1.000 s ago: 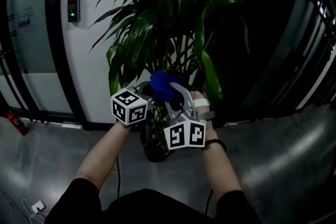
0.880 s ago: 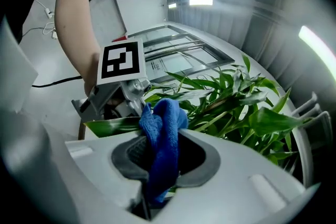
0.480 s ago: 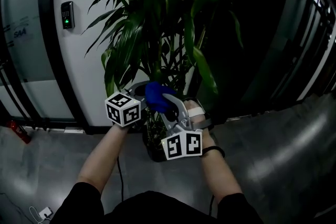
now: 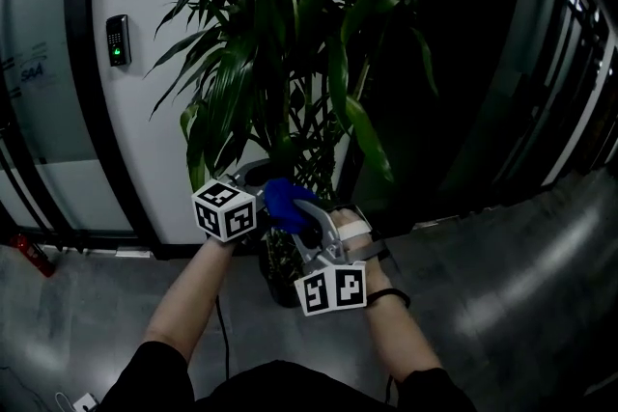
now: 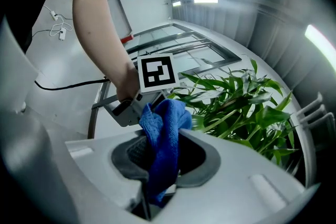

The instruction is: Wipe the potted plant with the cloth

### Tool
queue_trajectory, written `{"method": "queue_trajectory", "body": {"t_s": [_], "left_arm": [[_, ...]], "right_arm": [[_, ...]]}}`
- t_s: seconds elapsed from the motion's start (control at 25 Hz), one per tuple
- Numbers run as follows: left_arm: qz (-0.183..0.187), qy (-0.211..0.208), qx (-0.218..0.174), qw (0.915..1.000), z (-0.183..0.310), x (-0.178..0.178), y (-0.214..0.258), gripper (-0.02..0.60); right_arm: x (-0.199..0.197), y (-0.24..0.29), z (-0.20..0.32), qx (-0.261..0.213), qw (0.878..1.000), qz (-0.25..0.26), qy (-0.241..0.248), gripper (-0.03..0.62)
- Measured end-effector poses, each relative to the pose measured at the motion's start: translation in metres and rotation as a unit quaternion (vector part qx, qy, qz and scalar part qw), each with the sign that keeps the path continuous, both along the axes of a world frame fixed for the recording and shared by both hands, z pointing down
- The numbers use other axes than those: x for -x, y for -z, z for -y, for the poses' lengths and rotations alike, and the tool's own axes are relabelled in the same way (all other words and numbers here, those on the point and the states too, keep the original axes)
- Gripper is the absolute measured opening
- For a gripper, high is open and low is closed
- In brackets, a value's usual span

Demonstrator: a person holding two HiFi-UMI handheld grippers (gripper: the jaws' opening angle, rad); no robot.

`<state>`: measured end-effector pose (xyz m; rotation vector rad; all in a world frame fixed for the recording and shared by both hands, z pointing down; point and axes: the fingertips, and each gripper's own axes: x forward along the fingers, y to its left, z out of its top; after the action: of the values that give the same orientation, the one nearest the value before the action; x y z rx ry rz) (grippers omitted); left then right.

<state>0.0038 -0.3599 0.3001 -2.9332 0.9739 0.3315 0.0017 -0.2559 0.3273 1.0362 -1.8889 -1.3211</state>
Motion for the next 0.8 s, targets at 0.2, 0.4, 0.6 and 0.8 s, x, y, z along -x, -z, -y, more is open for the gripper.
{"method": "queue_trajectory", "body": {"t_s": [0.2, 0.4, 0.6, 0.8], "left_arm": [[-0.006, -0.002, -0.002, 1.0, 0.002, 0.003, 0.001, 0.006], [-0.014, -0.011, -0.003, 0.9998, 0.001, 0.008, -0.001, 0.006], [-0.01, -0.007, 0.0, 0.9999, -0.002, 0.013, -0.009, 0.006], [-0.006, 0.002, 0.006, 1.0, -0.007, 0.03, -0.019, 0.006]], "right_arm": [[0.001, -0.019, -0.005, 0.017, 1.0, -0.002, 0.002, 0.087], [-0.002, -0.03, -0.01, 0.022, 1.0, 0.008, 0.008, 0.087], [-0.015, -0.04, -0.01, 0.034, 0.999, 0.027, -0.002, 0.087], [-0.023, -0.054, -0.006, 0.069, 0.996, 0.06, -0.013, 0.087]]}}
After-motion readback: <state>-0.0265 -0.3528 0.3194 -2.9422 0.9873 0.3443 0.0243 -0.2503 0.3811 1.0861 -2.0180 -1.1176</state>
